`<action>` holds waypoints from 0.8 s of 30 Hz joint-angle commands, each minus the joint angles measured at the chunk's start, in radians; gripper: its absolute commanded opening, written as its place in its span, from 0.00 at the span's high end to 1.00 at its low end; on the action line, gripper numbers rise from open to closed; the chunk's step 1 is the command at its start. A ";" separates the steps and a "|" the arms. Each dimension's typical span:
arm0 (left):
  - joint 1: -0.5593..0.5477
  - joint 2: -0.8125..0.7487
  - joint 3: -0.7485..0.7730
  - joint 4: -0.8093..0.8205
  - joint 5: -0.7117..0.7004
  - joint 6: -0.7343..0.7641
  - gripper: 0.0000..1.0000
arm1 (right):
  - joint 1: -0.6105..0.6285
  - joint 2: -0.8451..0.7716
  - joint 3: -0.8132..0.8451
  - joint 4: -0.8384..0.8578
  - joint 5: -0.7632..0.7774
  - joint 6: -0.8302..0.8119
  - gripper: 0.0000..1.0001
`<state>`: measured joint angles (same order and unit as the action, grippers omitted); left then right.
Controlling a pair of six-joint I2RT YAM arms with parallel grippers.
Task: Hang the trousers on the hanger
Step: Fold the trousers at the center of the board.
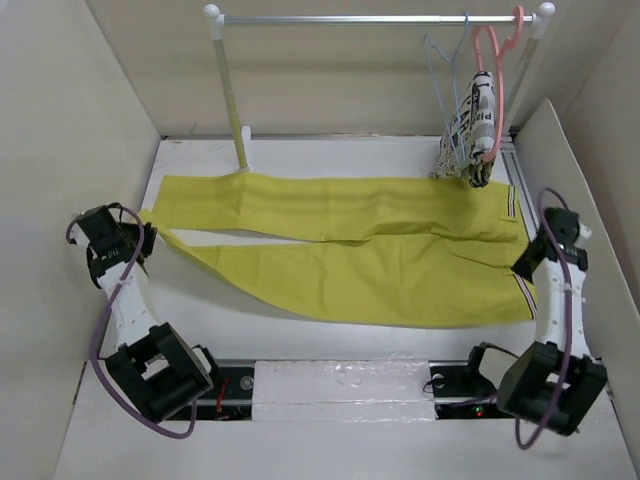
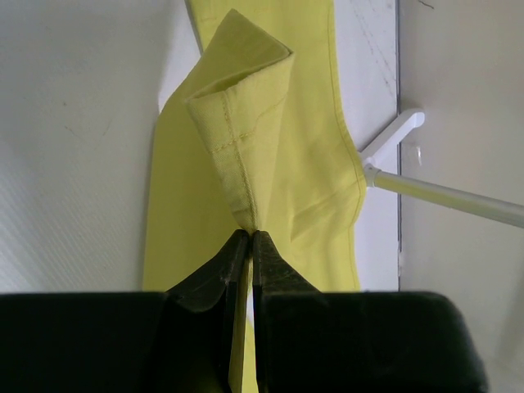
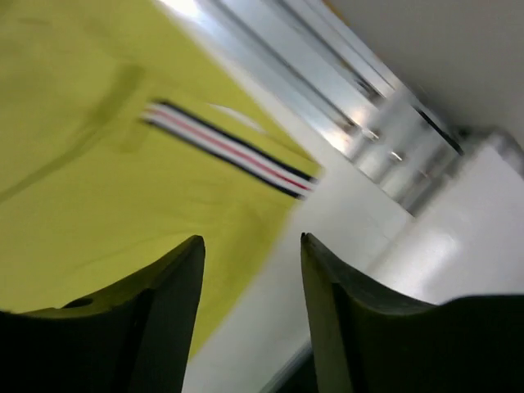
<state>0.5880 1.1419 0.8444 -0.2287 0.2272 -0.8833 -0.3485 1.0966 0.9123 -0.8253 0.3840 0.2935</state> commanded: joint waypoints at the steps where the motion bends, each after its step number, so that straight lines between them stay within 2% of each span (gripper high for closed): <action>1: -0.020 0.019 0.041 0.000 -0.032 0.011 1.00 | -0.269 -0.073 -0.166 0.063 -0.176 -0.129 0.43; 4: -0.020 0.022 0.039 0.012 -0.031 0.003 1.00 | -0.308 -0.026 -0.240 0.086 -0.217 -0.044 0.37; 7: -0.020 0.007 0.012 0.034 -0.023 0.000 1.00 | -0.409 -0.029 -0.303 0.140 -0.277 -0.056 0.36; 11: -0.020 -0.013 -0.024 0.057 -0.003 -0.005 1.00 | -0.455 -0.061 -0.363 0.213 -0.278 -0.065 0.33; 14: -0.020 0.004 -0.019 0.057 -0.002 0.006 1.00 | -0.466 -0.008 -0.369 0.252 -0.275 -0.057 0.33; 17: -0.020 0.012 -0.027 0.074 0.015 -0.005 1.00 | -0.466 0.061 -0.351 0.290 -0.286 -0.053 0.39; 18: -0.020 0.015 -0.027 0.078 0.015 -0.003 1.00 | -0.466 0.074 -0.346 0.320 -0.293 -0.060 0.46; 23: -0.020 0.035 -0.018 0.074 0.004 0.003 1.00 | -0.466 0.123 -0.320 0.336 -0.298 -0.048 0.48; 24: -0.020 0.035 -0.016 0.072 0.000 0.003 1.00 | -0.466 0.129 -0.316 0.342 -0.300 -0.044 0.54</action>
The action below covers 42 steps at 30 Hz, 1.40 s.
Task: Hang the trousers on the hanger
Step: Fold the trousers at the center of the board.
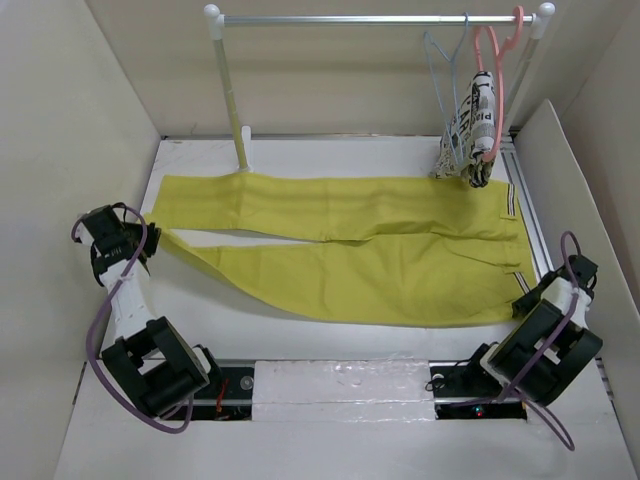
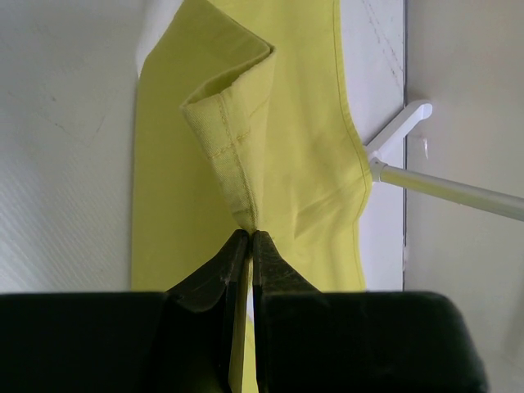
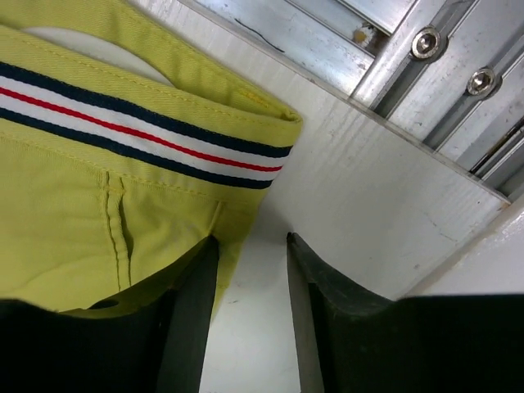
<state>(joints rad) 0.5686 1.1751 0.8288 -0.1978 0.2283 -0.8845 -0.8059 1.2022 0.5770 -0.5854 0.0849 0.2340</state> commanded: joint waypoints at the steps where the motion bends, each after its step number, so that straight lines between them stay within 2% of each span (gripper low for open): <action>1: -0.001 0.003 0.001 0.043 -0.004 0.004 1.00 | 0.002 0.031 0.024 0.102 0.001 0.022 0.56; 2: -0.001 0.009 0.003 0.041 -0.007 0.005 1.00 | 0.011 0.039 0.030 0.096 0.018 0.036 0.56; 3: -0.001 0.011 0.006 0.040 -0.007 0.007 1.00 | 0.020 0.048 0.037 0.084 0.027 0.045 0.69; 5: -0.001 0.014 0.007 0.038 -0.020 0.013 1.00 | 0.054 0.077 0.064 0.072 0.058 0.079 0.78; 6: -0.001 0.012 0.003 0.038 -0.023 0.018 1.00 | 0.066 0.091 0.072 0.056 0.065 0.090 0.88; 9: -0.001 0.009 -0.008 0.043 -0.035 0.022 1.00 | 0.102 0.122 0.093 0.048 0.087 0.129 1.00; 13: -0.001 0.008 0.003 0.038 -0.040 0.018 1.00 | 0.102 0.082 0.063 0.090 0.055 0.130 1.00; 16: -0.001 0.015 0.023 0.031 -0.024 0.010 1.00 | 0.068 -0.041 0.063 0.081 0.033 0.090 1.00; 17: -0.001 0.017 0.030 0.031 -0.015 0.006 1.00 | 0.059 -0.153 0.072 0.064 0.065 0.093 0.94; 18: -0.001 0.017 0.030 0.031 -0.015 0.005 1.00 | 0.059 -0.154 0.072 0.064 0.065 0.093 0.94; 19: -0.001 0.014 0.030 0.031 -0.015 0.004 1.00 | 0.047 -0.179 0.066 0.067 0.043 0.100 0.86; 20: -0.001 0.012 0.029 0.029 -0.015 0.004 1.00 | 0.034 -0.199 0.046 0.087 0.018 0.105 0.70; 22: -0.001 0.009 0.024 0.032 -0.012 0.005 1.00 | 0.034 -0.179 0.035 0.096 -0.022 0.122 0.59; 27: -0.001 0.008 0.018 0.028 -0.010 0.016 1.00 | -0.002 -0.113 0.008 0.113 -0.031 0.120 0.51; 30: -0.001 0.008 0.013 0.029 -0.009 0.015 1.00 | -0.012 -0.096 0.001 0.110 -0.020 0.129 0.41; 33: -0.001 0.011 0.010 0.037 -0.001 0.010 1.00 | -0.024 -0.070 -0.025 0.145 -0.062 0.171 0.41; 37: -0.001 0.008 0.007 0.037 -0.012 0.012 1.00 | -0.024 -0.029 -0.045 0.188 -0.065 0.217 0.45; 39: -0.001 0.003 0.000 0.040 -0.020 0.015 1.00 | -0.024 -0.018 -0.045 0.193 -0.069 0.229 0.54; 42: -0.001 -0.006 -0.020 0.060 -0.017 0.002 1.00 | -0.015 0.005 -0.025 0.182 -0.062 0.249 0.58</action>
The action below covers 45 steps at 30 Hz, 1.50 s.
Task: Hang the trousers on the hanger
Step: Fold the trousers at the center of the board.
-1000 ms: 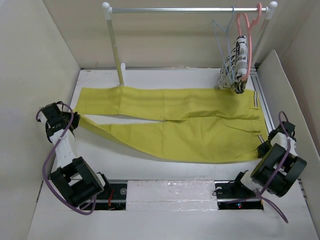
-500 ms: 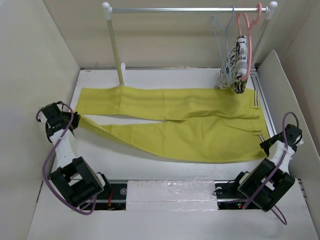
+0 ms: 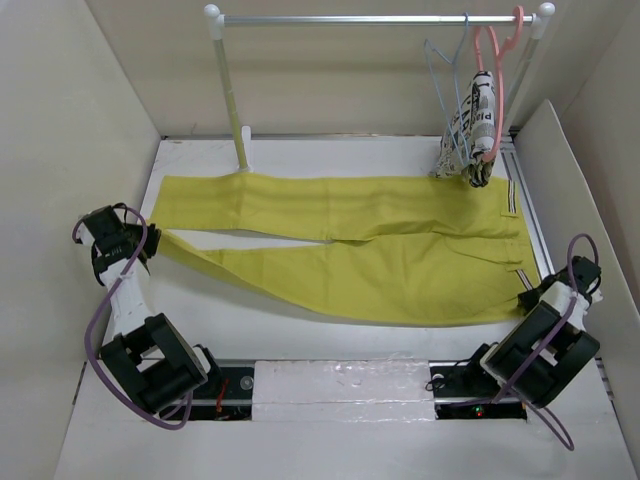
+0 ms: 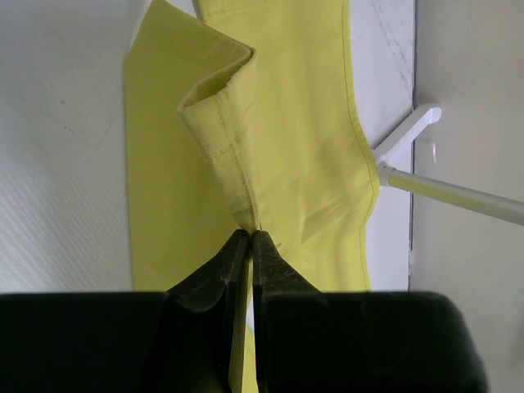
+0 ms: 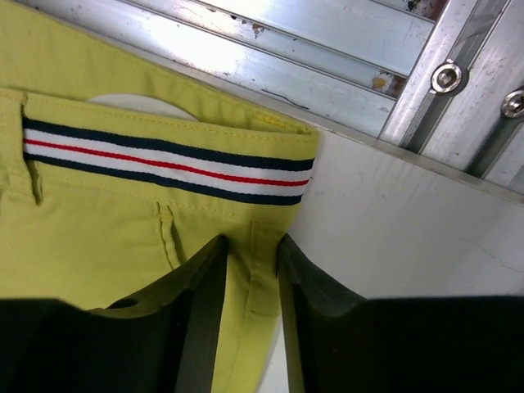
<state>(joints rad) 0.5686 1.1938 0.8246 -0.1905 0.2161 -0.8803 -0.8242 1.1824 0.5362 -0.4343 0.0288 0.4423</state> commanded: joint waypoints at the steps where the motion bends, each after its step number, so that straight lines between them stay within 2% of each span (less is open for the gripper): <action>1: -0.001 -0.025 -0.016 0.051 -0.004 -0.003 1.00 | 0.003 0.037 0.025 0.016 0.000 0.047 0.65; 3: -0.001 -0.028 -0.013 0.051 -0.009 -0.003 1.00 | 0.016 0.080 0.059 -0.003 0.008 0.044 0.74; 4: 0.008 -0.025 -0.012 0.045 -0.009 -0.002 1.00 | 0.016 0.094 0.068 -0.018 0.011 0.036 0.83; 7: 0.019 -0.023 -0.005 0.040 -0.012 0.001 1.00 | 0.025 0.097 0.070 -0.015 0.016 0.023 1.00; 9: 0.019 -0.020 -0.005 0.039 -0.009 0.001 1.00 | 0.025 0.053 0.059 -0.004 0.016 0.001 1.00; 12: 0.028 -0.011 0.013 0.022 -0.015 0.001 1.00 | 0.014 -0.027 0.105 -0.043 0.040 -0.121 1.00; 13: 0.028 -0.011 0.021 0.004 -0.020 0.001 1.00 | 0.072 -0.018 0.195 -0.132 0.113 -0.198 1.00; 15: 0.028 -0.005 0.070 -0.030 -0.040 -0.002 1.00 | 0.125 -0.013 0.284 -0.204 0.184 -0.241 1.00; 19: -0.010 0.087 0.220 -0.182 -0.055 -0.022 1.00 | 0.166 -0.078 0.383 -0.251 0.204 -0.306 1.00; 21: -0.029 0.131 0.310 -0.225 -0.083 -0.019 1.00 | 0.229 -0.173 0.400 -0.259 0.262 -0.341 1.00; 22: -0.029 0.147 0.355 -0.271 -0.107 -0.013 1.00 | 0.253 -0.229 0.413 -0.291 0.339 -0.384 1.00; 25: -0.038 0.207 0.386 -0.311 -0.142 -0.009 1.00 | 0.367 -0.305 0.409 -0.363 0.471 -0.430 1.00; 27: -0.038 0.254 0.399 -0.320 -0.168 -0.006 1.00 | 0.396 -0.351 0.390 -0.391 0.506 -0.470 1.00; 29: -0.038 0.273 0.400 -0.323 -0.205 -0.002 1.00 | 0.396 -0.354 0.377 -0.327 0.438 -0.560 1.00; 33: -0.038 0.286 0.393 -0.316 -0.251 0.001 1.00 | 0.396 -0.264 0.438 -0.213 0.339 -0.576 1.00; 36: -0.038 0.268 0.410 -0.319 -0.281 0.003 1.00 | 0.396 -0.083 0.542 -0.147 0.263 -0.562 1.00; 37: -0.038 0.254 0.409 -0.297 -0.284 0.000 1.00 | 0.396 0.030 0.611 -0.139 0.197 -0.532 1.00; 41: -0.075 0.161 0.387 -0.167 -0.322 -0.019 1.00 | 0.396 0.268 0.782 -0.118 0.065 -0.482 1.00; 45: -0.137 0.294 0.508 -0.253 -0.394 -0.016 1.00 | 0.427 0.413 0.922 -0.084 0.033 -0.475 1.00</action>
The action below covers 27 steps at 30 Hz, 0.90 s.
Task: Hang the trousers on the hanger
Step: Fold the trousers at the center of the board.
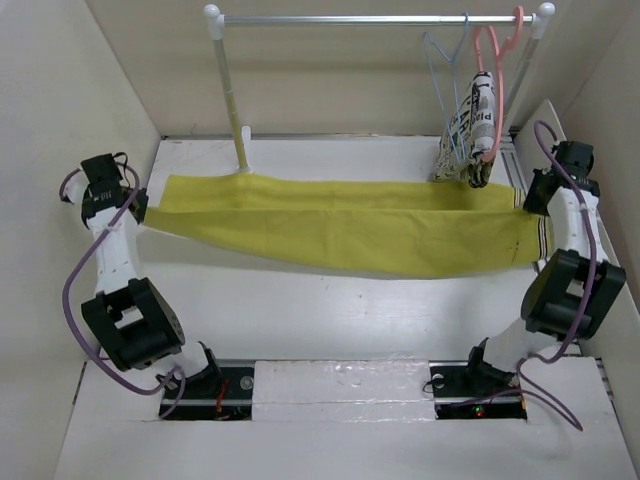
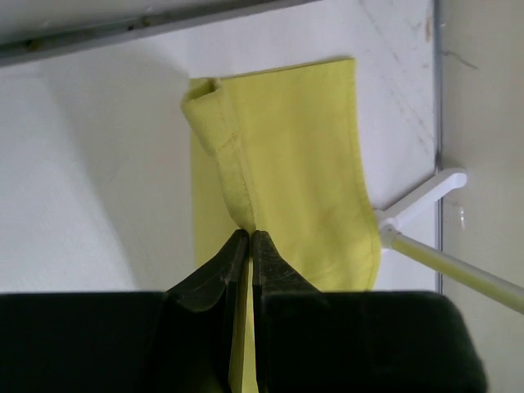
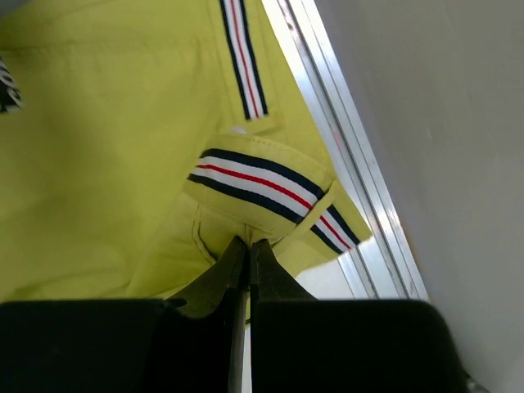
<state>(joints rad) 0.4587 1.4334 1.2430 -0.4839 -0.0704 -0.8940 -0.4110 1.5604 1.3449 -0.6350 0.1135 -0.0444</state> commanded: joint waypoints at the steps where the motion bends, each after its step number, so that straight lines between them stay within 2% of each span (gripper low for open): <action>1: -0.038 0.073 0.099 0.025 -0.114 -0.002 1.00 | 0.014 0.065 0.144 0.095 -0.051 0.012 1.00; 5: -0.074 0.133 0.111 0.093 -0.143 -0.006 1.00 | 0.026 0.199 0.276 0.084 -0.046 0.006 1.00; 7: -0.098 0.194 0.163 0.061 -0.160 -0.002 1.00 | 0.037 0.263 0.351 0.066 -0.054 0.005 1.00; 8: -0.113 0.218 0.237 0.047 -0.184 0.004 1.00 | 0.037 0.282 0.367 0.067 -0.051 0.006 1.00; 16: -0.181 0.470 0.504 0.016 -0.245 0.073 1.00 | 0.037 0.507 0.611 0.029 -0.077 0.003 1.00; 17: -0.201 0.526 0.607 0.005 -0.264 0.093 1.00 | 0.046 0.565 0.673 0.035 -0.078 0.005 1.00; 19: -0.210 0.585 0.646 -0.014 -0.267 0.111 1.00 | 0.046 0.582 0.697 0.029 -0.080 0.006 1.00; 21: -0.226 0.686 0.769 -0.045 -0.270 0.124 1.00 | 0.046 0.645 0.769 0.011 -0.077 0.005 1.00; 24: -0.226 0.818 0.921 -0.108 -0.235 0.139 1.00 | 0.046 0.705 0.823 -0.011 -0.084 0.006 0.76; 25: -0.226 0.872 0.965 -0.098 -0.179 0.170 0.88 | 0.046 0.708 0.812 0.009 -0.144 0.002 0.40; 26: -0.226 0.872 0.966 -0.097 -0.178 0.171 0.88 | 0.046 0.708 0.812 0.009 -0.144 0.001 0.40; 27: -0.226 0.874 0.955 -0.088 -0.164 0.176 0.78 | 0.046 0.687 0.801 0.018 -0.152 0.000 0.32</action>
<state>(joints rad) 0.2089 2.2967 2.1441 -0.5575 -0.2424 -0.7670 -0.3569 2.2868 2.1033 -0.6853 -0.0067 -0.0322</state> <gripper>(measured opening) 0.182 0.614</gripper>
